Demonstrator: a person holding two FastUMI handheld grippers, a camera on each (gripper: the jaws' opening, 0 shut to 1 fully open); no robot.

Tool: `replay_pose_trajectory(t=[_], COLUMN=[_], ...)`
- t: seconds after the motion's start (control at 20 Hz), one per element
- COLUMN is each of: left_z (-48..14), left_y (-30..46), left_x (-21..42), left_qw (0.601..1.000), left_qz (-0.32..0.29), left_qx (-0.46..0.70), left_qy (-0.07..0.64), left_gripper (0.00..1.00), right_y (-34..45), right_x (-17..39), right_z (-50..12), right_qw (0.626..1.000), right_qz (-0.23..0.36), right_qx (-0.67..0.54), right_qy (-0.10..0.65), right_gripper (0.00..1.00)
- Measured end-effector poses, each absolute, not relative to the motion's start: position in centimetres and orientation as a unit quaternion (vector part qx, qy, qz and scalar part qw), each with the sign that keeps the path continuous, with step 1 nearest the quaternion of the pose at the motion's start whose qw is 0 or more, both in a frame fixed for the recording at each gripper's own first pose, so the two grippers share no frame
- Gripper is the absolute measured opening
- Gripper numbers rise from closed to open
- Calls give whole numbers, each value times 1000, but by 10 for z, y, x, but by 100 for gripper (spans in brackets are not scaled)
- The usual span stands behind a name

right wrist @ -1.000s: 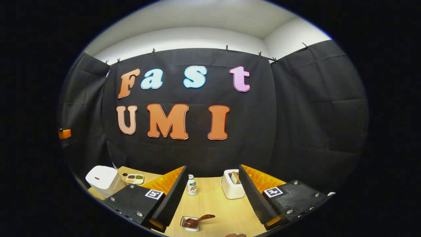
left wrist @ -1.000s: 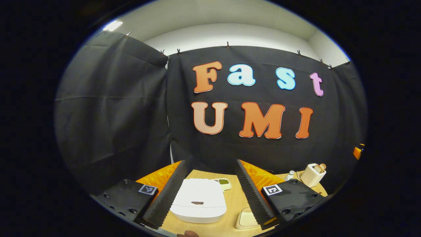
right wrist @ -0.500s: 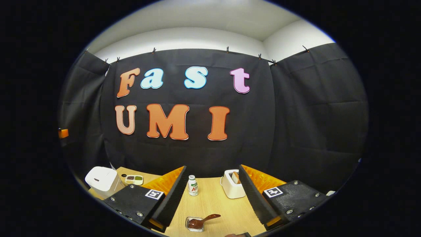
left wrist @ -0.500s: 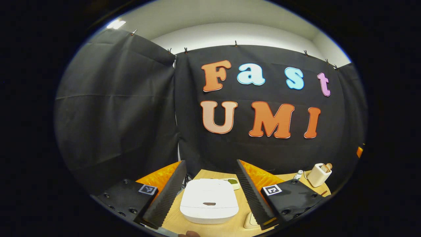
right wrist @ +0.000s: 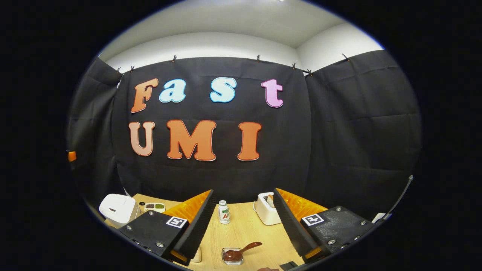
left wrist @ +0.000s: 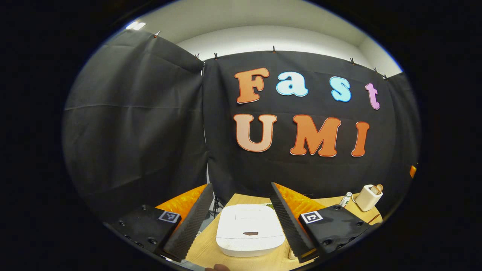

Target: Close the left gripper, press the button to open the rice cooker; take a wooden spoon from the chopstick holder with the right hand, scoop a spoonful of rice and pour it into the rice cooker, then put the wooden spoon back into the chopstick holder.

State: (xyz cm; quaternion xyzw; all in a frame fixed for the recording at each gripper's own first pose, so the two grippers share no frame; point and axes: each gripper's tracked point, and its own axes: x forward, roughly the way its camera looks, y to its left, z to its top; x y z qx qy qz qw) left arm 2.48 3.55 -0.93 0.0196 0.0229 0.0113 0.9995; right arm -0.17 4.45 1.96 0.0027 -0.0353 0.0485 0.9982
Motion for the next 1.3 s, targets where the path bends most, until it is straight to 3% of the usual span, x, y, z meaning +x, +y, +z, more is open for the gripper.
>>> replay_pose_trajectory(t=[0.15, 0.2, 0.3, 0.6, 1.3], left_z=[-6, -4, -1, 3, 24], left_y=[45, 49, 53, 43, 86], left_x=[28, 29, 34, 47, 49], left_qw=[1000, 1000, 1000, 1000, 998], left_qz=[9, 10, 14, 4, 56], left_qx=[11, 11, 18, -1, 30], left_qy=[16, 14, 8, 0, -21], left_gripper=[100, 100, 100, 100, 100], right_y=[49, 50, 48, 45, 62], right_x=[-5, -7, -7, 5, 18], right_z=[21, 20, 15, 14, 5], right_qw=[998, 998, 999, 999, 999], right_qz=[40, 38, 29, 20, 31], right_qx=[5, 4, 5, -5, -17], right_qy=[-42, -41, -37, -33, -27], right_gripper=[95, 100, 95, 95, 95])
